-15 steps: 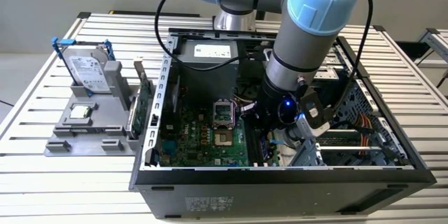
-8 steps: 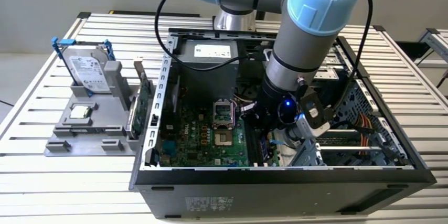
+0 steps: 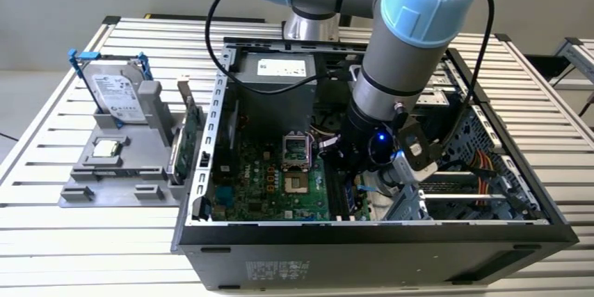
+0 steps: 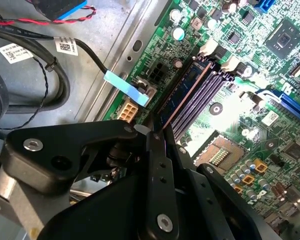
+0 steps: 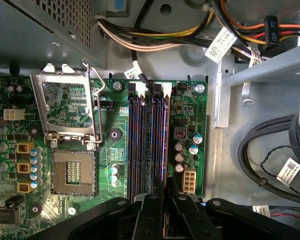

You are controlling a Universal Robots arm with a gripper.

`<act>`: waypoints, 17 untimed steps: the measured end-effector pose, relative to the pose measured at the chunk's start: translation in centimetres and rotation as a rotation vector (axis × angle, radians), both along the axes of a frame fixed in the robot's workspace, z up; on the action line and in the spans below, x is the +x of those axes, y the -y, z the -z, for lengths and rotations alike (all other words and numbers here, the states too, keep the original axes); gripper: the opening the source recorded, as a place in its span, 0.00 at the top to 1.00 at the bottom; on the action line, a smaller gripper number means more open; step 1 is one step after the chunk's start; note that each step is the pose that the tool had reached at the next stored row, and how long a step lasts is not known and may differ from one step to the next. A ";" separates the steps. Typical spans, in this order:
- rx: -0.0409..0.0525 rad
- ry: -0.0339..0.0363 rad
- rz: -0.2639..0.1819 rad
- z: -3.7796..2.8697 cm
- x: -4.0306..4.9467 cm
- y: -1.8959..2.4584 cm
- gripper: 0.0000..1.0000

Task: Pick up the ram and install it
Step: 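Insert the ram into the slot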

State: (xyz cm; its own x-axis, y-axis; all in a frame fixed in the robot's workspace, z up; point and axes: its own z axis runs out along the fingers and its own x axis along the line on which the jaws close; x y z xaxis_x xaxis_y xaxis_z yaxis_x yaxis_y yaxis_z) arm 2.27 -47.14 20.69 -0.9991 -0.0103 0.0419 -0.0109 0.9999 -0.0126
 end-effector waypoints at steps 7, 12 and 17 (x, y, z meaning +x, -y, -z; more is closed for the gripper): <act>0.0003 0.0000 0.000 0.03 0.00 0.00 1.00; 0.0004 0.0000 0.000 0.06 0.00 0.00 1.00; 0.0018 0.0003 0.000 0.12 0.01 -0.03 0.00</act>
State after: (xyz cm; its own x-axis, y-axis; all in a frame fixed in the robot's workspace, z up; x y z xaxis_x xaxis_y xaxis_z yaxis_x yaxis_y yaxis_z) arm 2.28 -47.11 20.56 -0.9991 -0.0104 0.0416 -0.0109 0.9999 -0.0108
